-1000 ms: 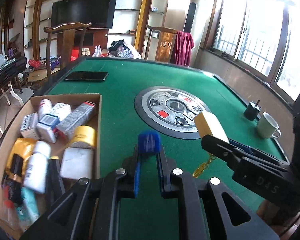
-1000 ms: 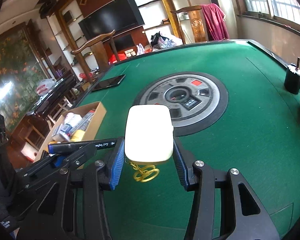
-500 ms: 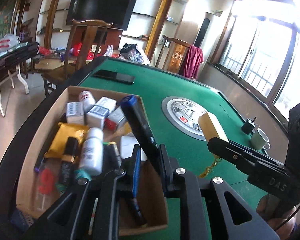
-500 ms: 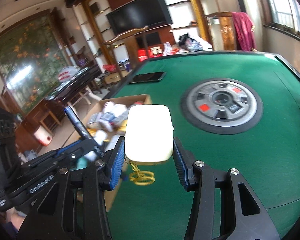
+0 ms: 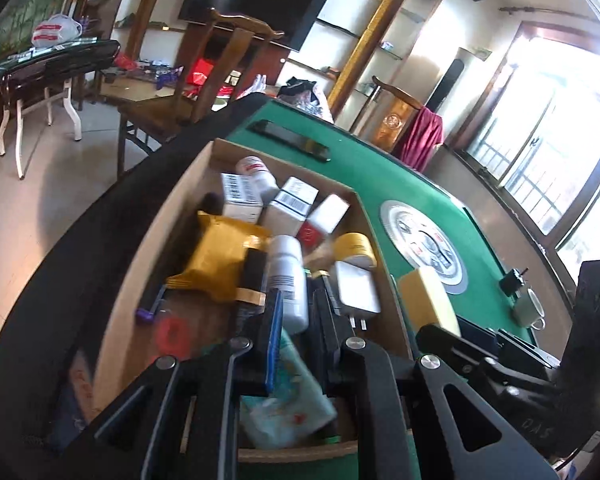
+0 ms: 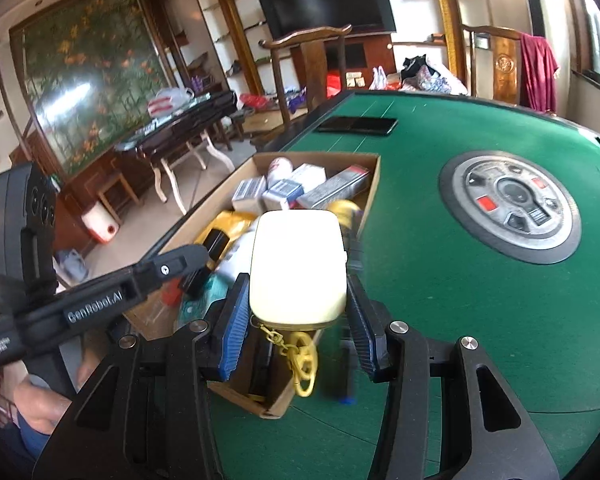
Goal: Organize objects
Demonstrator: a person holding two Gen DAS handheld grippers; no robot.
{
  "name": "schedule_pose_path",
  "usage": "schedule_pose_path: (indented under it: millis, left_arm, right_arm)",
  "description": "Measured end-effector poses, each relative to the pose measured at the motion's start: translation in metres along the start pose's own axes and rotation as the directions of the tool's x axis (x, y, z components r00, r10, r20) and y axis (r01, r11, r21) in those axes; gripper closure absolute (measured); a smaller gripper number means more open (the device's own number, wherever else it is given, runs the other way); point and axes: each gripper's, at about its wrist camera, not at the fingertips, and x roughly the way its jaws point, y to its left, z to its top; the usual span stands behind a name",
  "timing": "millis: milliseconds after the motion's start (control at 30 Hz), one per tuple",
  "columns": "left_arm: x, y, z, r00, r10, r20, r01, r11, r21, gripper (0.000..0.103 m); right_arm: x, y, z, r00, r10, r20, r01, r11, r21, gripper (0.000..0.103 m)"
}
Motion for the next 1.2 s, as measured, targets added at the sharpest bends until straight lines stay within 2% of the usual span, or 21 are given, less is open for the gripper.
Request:
schedule_pose_path:
  millis: [333, 433, 600, 667, 700, 767, 800, 867, 933, 1000, 1067, 1100, 1133, 1200]
  left_arm:
    - [0.005, -0.004, -0.007, 1.0, 0.009, -0.022, -0.009, 1.0, 0.029, 0.09]
    - [0.006, -0.005, -0.007, 1.0, 0.013, -0.027, -0.012, 0.999, 0.037, 0.089]
    - [0.002, -0.007, -0.007, 1.0, 0.008, -0.019, -0.007, 0.999, 0.049, 0.09]
    - [0.0, -0.007, -0.007, 1.0, 0.015, -0.01, -0.014, 0.999, 0.05, 0.09]
    - [0.0, -0.008, -0.006, 1.0, 0.016, -0.008, -0.015, 0.999, 0.05, 0.09]
    - [0.001, -0.009, -0.007, 1.0, 0.019, -0.009, -0.018, 0.999, 0.051, 0.09]
    - [0.002, -0.01, -0.007, 1.0, 0.018, -0.013, -0.018, 0.998, 0.053, 0.09]
    - [0.003, -0.013, -0.008, 1.0, 0.02, -0.016, -0.019, 0.998, 0.058, 0.09]
    - [0.004, -0.017, -0.009, 1.0, 0.02, -0.022, -0.018, 0.997, 0.07, 0.089]
    - [0.004, -0.02, -0.01, 1.0, 0.019, -0.025, -0.017, 0.997, 0.077, 0.088]
    - [0.003, -0.021, -0.011, 1.0, 0.019, -0.025, -0.017, 0.996, 0.085, 0.088]
    - [0.003, -0.021, -0.01, 1.0, 0.019, -0.024, -0.017, 0.996, 0.085, 0.088]
    - [0.002, -0.02, -0.01, 1.0, 0.022, -0.02, -0.021, 0.996, 0.084, 0.088]
    - [0.001, -0.018, -0.009, 1.0, 0.025, -0.018, -0.023, 0.997, 0.079, 0.088]
  right_arm:
    - [0.052, 0.027, 0.001, 0.995, -0.042, -0.085, 0.035, 0.996, -0.086, 0.057]
    - [0.054, 0.028, 0.003, 0.993, -0.043, -0.111, 0.032, 0.994, -0.1, 0.056]
    - [0.011, 0.002, 0.015, 1.0, -0.018, -0.004, 0.018, 0.999, -0.029, 0.055]
    - [-0.008, -0.019, 0.018, 0.995, -0.093, 0.028, 0.093, 0.996, -0.004, 0.055]
    - [-0.014, -0.034, 0.018, 0.985, -0.169, 0.023, 0.169, 0.986, 0.009, 0.055]
    - [-0.015, -0.067, 0.013, 0.961, -0.273, -0.049, 0.274, 0.961, 0.028, 0.055]
    - [-0.016, -0.077, 0.011, 0.955, -0.291, -0.063, 0.294, 0.955, 0.039, 0.055]
    - [-0.014, -0.107, -0.002, 0.924, -0.361, -0.122, 0.371, 0.925, 0.075, 0.055]
    - [-0.011, -0.124, -0.009, 0.926, -0.345, -0.154, 0.363, 0.926, 0.102, 0.055]
    - [-0.007, -0.13, -0.014, 0.918, -0.361, -0.165, 0.38, 0.919, 0.101, 0.06]
    - [0.001, -0.13, -0.019, 0.908, -0.376, -0.186, 0.394, 0.916, 0.072, 0.081]
    - [0.006, -0.131, -0.021, 0.904, -0.376, -0.203, 0.396, 0.916, 0.069, 0.085]
    - [0.008, -0.133, -0.024, 0.904, -0.371, -0.212, 0.393, 0.917, 0.07, 0.089]
    - [0.008, -0.136, -0.025, 0.903, -0.381, -0.2, 0.399, 0.915, 0.064, 0.089]
